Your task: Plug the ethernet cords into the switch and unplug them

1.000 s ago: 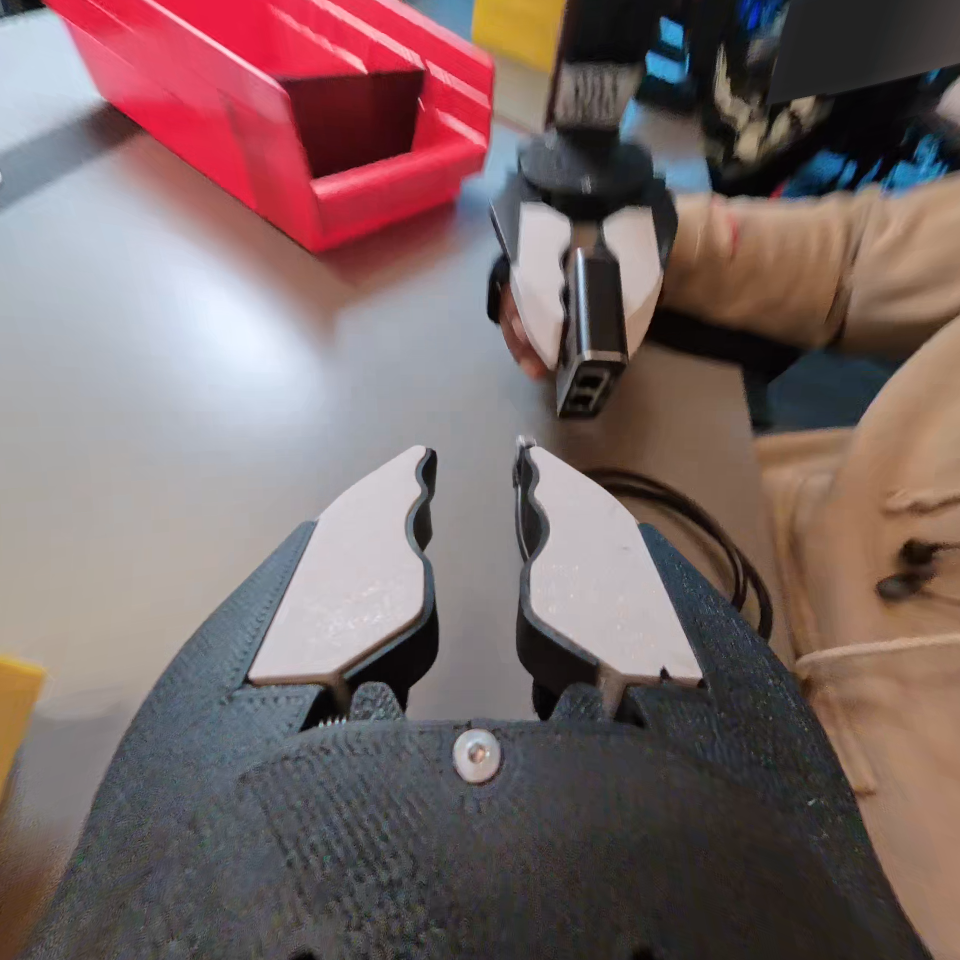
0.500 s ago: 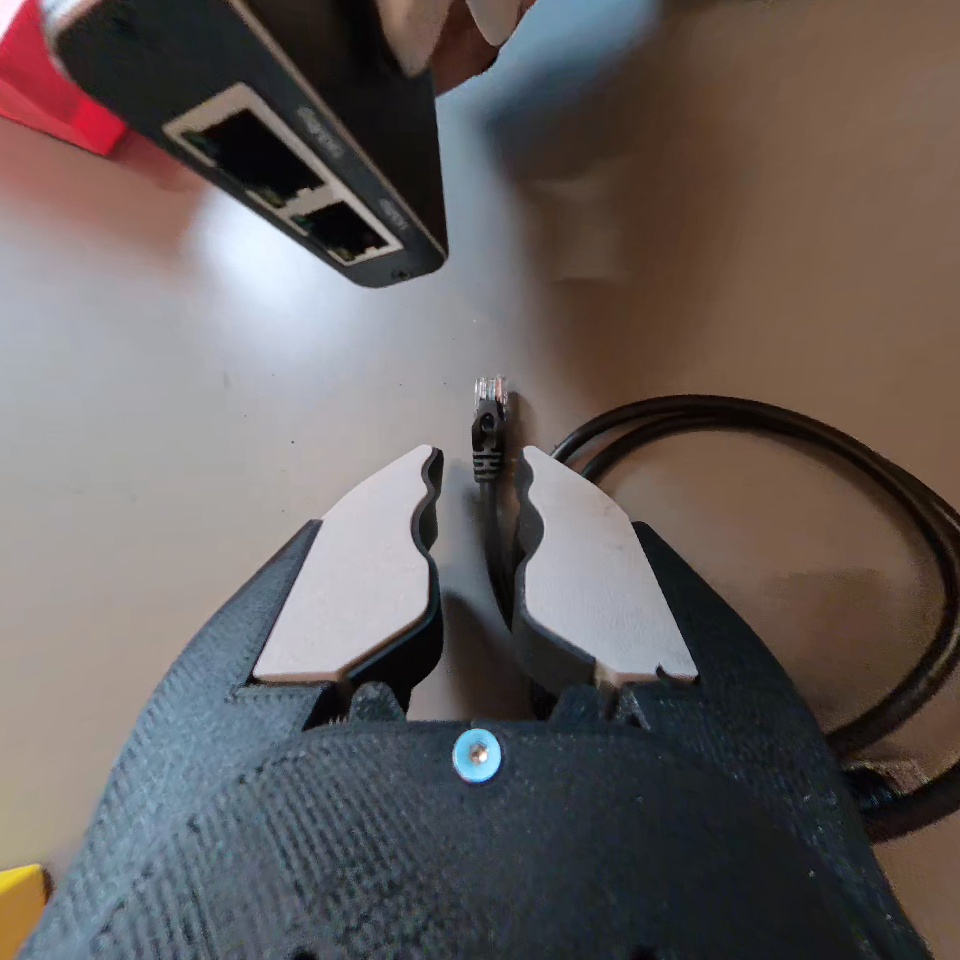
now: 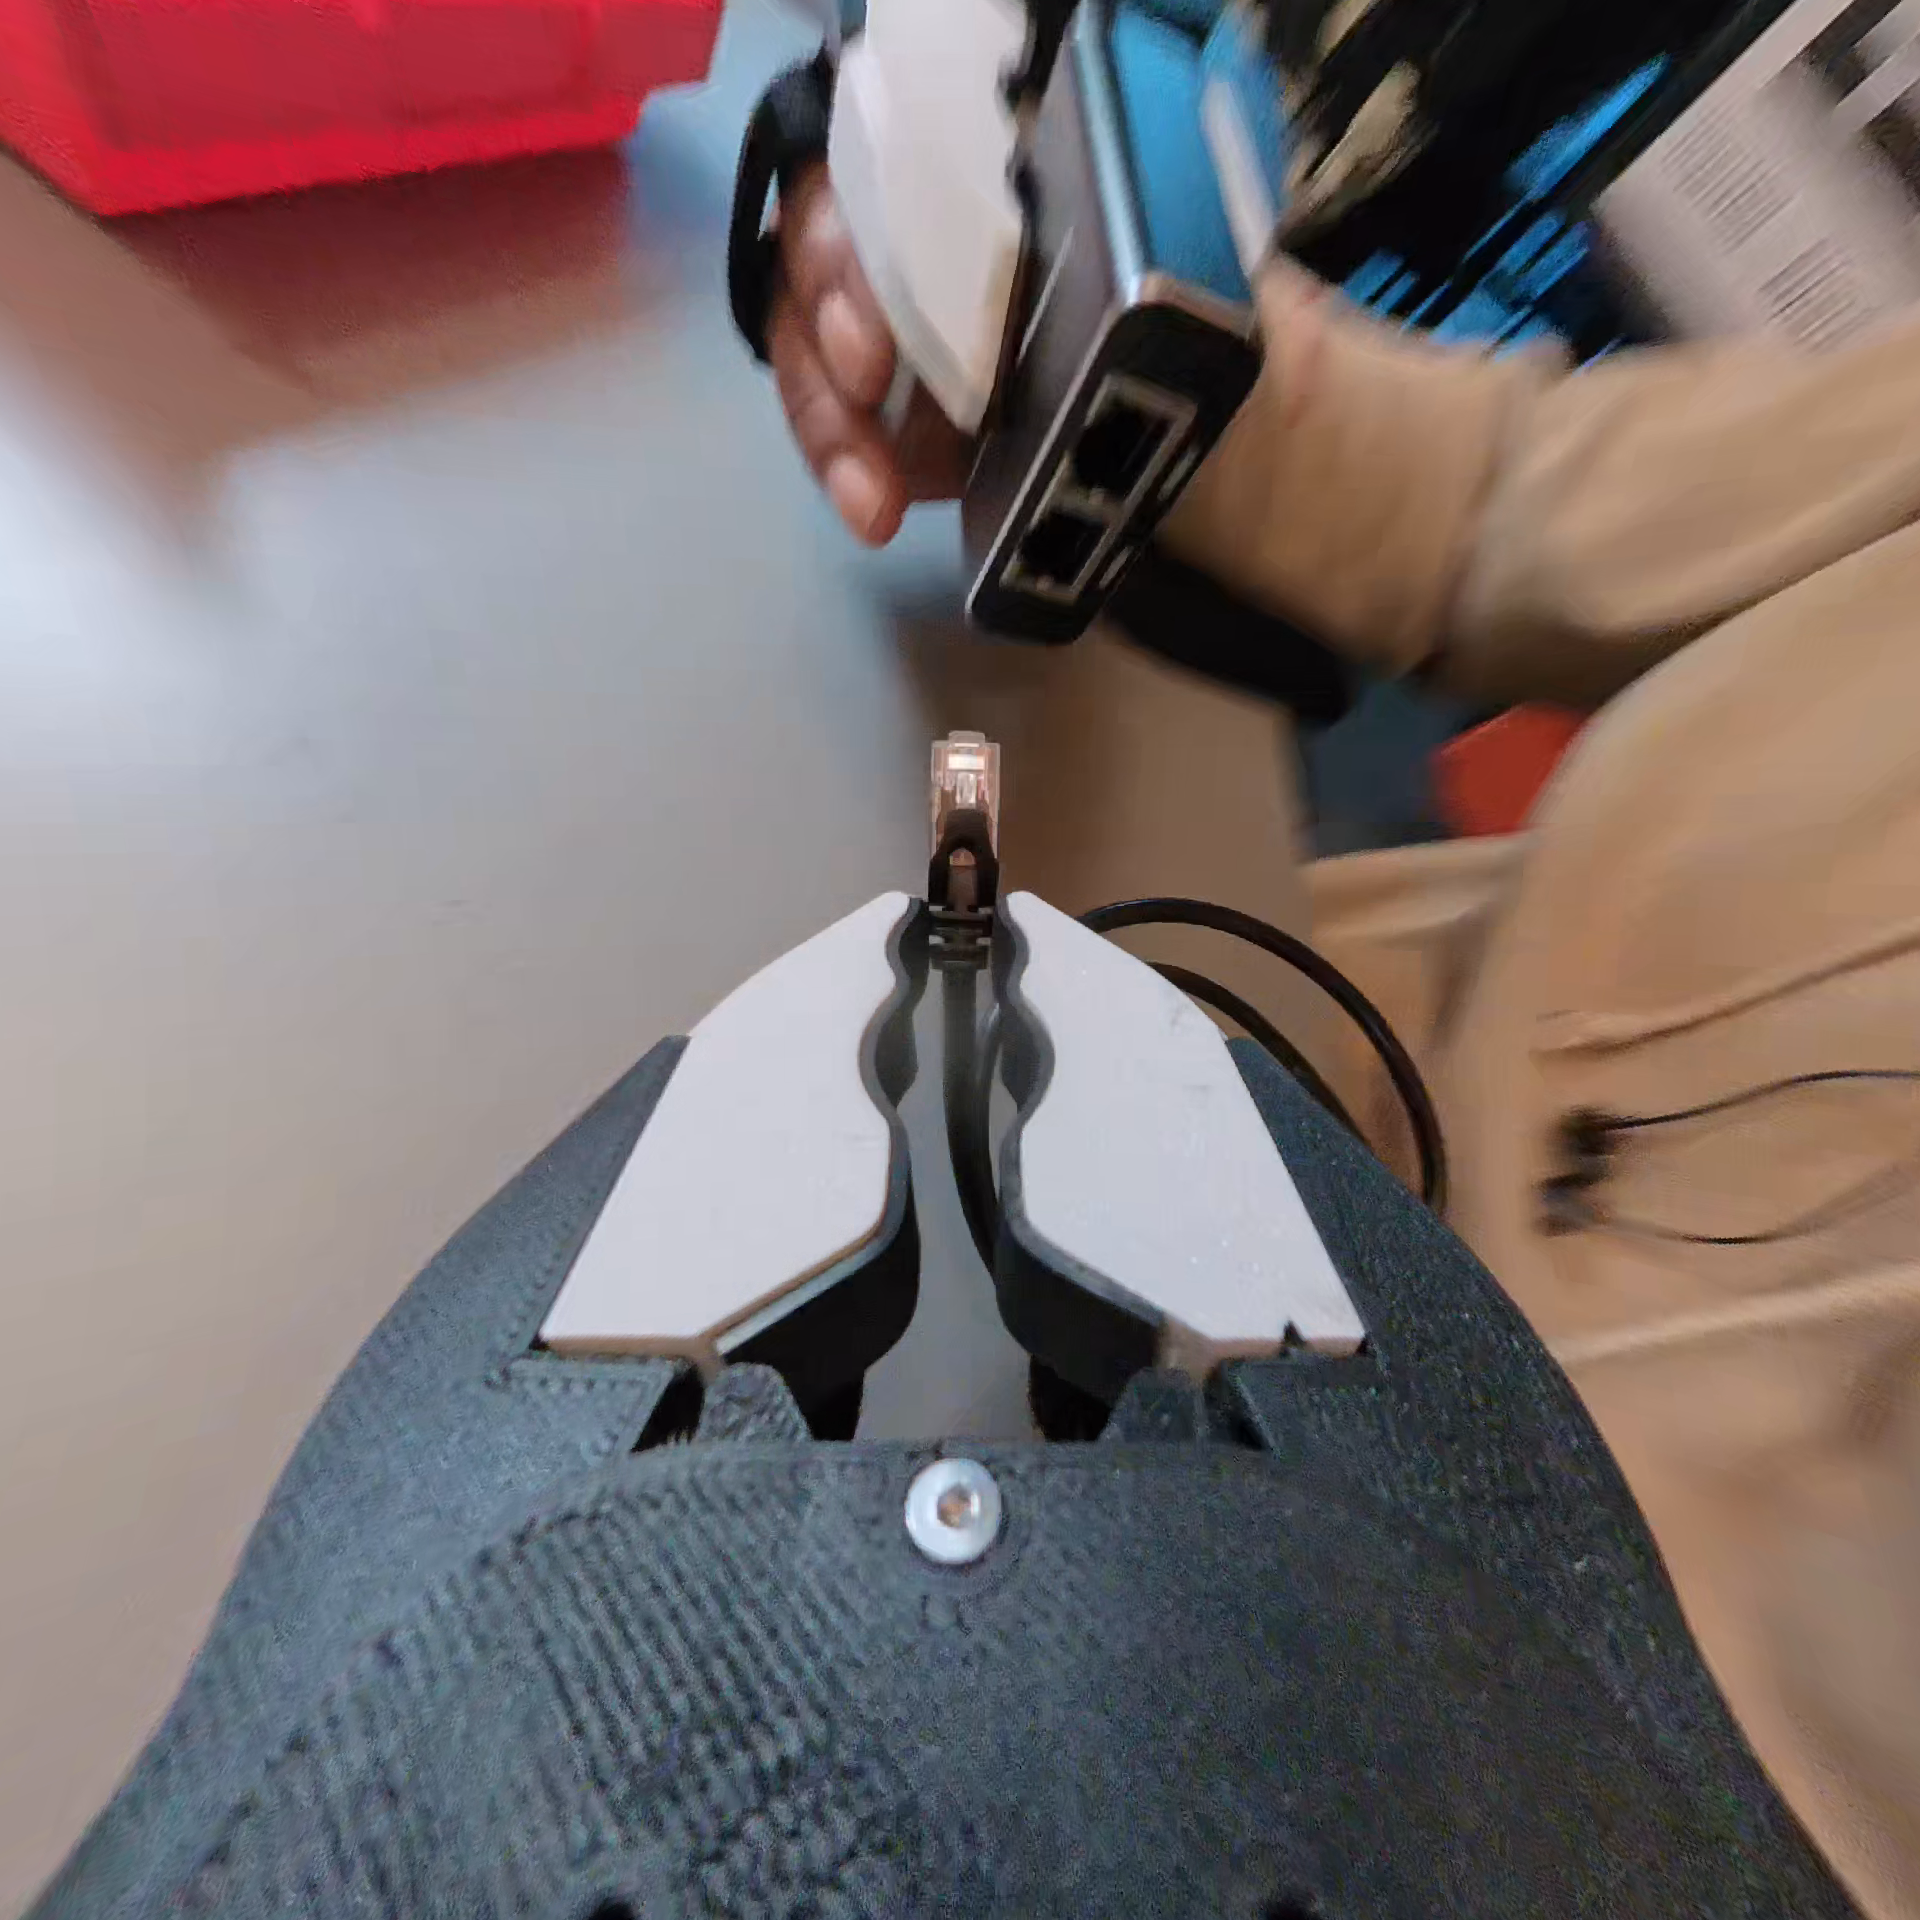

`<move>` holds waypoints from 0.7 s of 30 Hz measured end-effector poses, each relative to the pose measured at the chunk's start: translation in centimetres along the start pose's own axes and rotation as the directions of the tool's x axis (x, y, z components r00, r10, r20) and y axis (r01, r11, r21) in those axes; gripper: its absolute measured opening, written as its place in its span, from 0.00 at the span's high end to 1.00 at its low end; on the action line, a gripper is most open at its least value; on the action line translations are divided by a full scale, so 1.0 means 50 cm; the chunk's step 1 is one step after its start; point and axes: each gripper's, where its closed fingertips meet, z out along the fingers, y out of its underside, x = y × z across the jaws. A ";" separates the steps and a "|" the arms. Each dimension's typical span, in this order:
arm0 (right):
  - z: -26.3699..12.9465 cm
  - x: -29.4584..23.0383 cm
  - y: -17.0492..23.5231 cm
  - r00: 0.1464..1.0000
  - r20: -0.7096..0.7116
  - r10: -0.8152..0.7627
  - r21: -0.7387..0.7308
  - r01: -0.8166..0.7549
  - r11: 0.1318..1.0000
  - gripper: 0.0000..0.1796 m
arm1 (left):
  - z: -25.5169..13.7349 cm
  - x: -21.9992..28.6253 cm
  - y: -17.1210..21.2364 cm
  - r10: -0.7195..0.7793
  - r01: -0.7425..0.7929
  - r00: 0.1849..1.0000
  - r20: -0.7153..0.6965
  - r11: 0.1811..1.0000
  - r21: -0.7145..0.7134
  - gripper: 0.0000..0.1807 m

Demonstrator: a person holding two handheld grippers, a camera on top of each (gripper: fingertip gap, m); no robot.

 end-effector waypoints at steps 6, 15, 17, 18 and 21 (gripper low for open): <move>0.002 -0.025 -0.007 0.996 0.080 -0.036 -0.023 0.038 0.999 0.87 | -0.013 0.097 -0.041 -0.250 0.336 0.844 -0.474 0.936 0.103 0.94; 0.012 -0.066 -0.002 0.979 0.182 -0.090 -0.091 0.108 0.990 0.87 | 0.006 0.125 -0.033 -0.367 0.477 0.705 -0.607 0.879 0.022 0.94; 0.011 -0.070 -0.001 0.977 0.189 -0.099 -0.106 0.120 0.987 0.87 | 0.009 0.126 -0.030 -0.384 0.492 0.692 -0.612 0.871 0.010 0.94; 0.010 -0.073 0.000 0.976 0.193 -0.104 -0.116 0.128 0.985 0.87 | 0.012 0.127 -0.027 -0.395 0.497 0.689 -0.609 0.868 0.000 0.94; 0.010 -0.083 0.000 0.971 0.209 -0.118 -0.137 0.148 0.979 0.87 | 0.021 0.123 -0.015 -0.442 0.524 0.676 -0.590 0.851 -0.036 0.94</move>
